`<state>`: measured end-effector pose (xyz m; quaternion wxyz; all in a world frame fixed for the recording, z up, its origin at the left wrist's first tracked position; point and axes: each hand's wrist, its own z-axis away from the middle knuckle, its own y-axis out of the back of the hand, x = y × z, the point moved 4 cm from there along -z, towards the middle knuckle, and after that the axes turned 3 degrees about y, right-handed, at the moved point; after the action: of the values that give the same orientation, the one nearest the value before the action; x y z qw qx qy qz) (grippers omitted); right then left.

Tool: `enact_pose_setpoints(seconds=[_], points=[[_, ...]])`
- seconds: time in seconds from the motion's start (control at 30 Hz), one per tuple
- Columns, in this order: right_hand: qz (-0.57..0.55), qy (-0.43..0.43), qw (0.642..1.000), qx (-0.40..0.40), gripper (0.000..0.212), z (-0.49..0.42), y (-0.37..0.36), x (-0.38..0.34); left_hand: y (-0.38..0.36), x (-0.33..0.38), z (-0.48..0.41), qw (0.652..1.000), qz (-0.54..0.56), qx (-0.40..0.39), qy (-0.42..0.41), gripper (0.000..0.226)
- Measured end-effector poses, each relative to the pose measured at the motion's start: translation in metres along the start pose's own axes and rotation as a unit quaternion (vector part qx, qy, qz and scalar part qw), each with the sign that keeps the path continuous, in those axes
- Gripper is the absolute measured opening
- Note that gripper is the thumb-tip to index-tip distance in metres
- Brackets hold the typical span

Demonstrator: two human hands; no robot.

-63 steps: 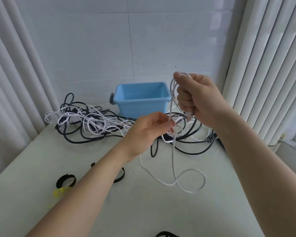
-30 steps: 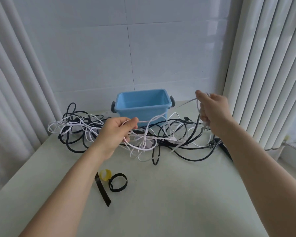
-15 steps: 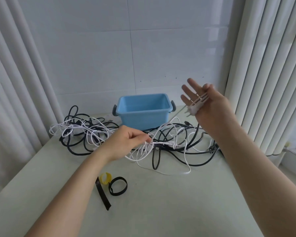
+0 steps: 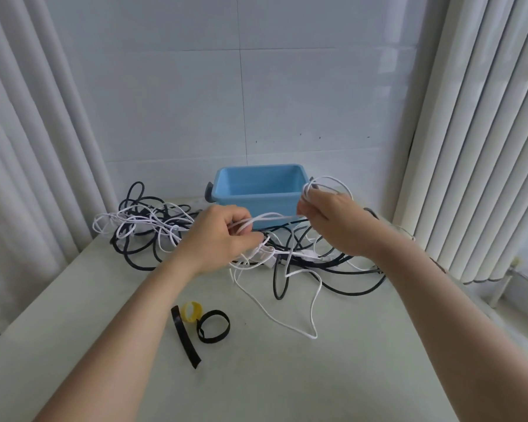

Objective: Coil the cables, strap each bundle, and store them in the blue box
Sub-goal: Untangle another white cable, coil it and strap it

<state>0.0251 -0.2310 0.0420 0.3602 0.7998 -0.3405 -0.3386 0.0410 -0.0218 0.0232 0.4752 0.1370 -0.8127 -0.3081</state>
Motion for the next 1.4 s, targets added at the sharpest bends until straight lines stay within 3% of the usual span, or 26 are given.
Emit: enact_pose_setpoints(seconds=[0.13, 0.33, 0.53, 0.63, 0.8, 0.9, 1.03, 1.1, 1.2, 1.27, 1.4], points=[[-0.046, -0.026, 0.999, -0.010, 0.042, 0.003, 0.006, -0.002, 0.009, -0.002, -0.001, 0.997, -0.025, 0.065, -0.013, 0.013], [-0.159, -0.085, 0.980, 0.079, 0.044, 0.010, 0.018, 0.008, 0.017, -0.023, -0.003, 0.993, 0.061, 0.092, 0.049, 0.031], [-0.279, -0.205, 0.883, 0.316, 0.033, 0.018, 0.032, 0.037, 0.018, -0.064, 0.001, 0.958, 0.130, 0.143, 0.210, 0.035], [-0.271, -0.266, 0.843, 0.381, 0.041, 0.026, 0.030, 0.056, 0.016, -0.077, 0.002, 0.947, 0.137, 0.150, 0.250, 0.037], [-0.219, -0.317, 0.807, 0.448, 0.044, 0.040, 0.033, 0.074, 0.020, -0.099, 0.006, 0.916, 0.156, 0.214, 0.303, 0.035], [-0.247, -0.348, 0.804, 0.413, 0.040, 0.041, 0.027, 0.078, 0.022, -0.101, 0.008, 0.917, 0.120, 0.249, 0.289, 0.020], [-0.312, -0.310, 0.851, 0.288, 0.031, 0.026, 0.017, 0.064, 0.025, -0.078, 0.006, 0.927, 0.057, 0.296, 0.224, 0.035], [-0.361, -0.281, 0.861, 0.221, 0.042, 0.019, 0.013, 0.048, 0.026, -0.059, 0.004, 0.932, 0.032, 0.313, 0.179, 0.038], [-0.462, -0.270, 0.831, 0.152, 0.055, 0.012, 0.011, 0.029, 0.022, -0.022, 0.004, 0.938, -0.065, 0.337, 0.044, 0.036], [-0.529, -0.267, 0.799, 0.103, 0.056, 0.010, 0.009, 0.019, 0.014, -0.001, 0.004, 0.944, -0.065, 0.324, -0.015, 0.033], [-0.602, -0.258, 0.755, 0.015, 0.053, 0.010, 0.010, 0.001, -0.013, 0.003, -0.003, 0.985, 0.050, 0.158, 0.049, 0.046]])
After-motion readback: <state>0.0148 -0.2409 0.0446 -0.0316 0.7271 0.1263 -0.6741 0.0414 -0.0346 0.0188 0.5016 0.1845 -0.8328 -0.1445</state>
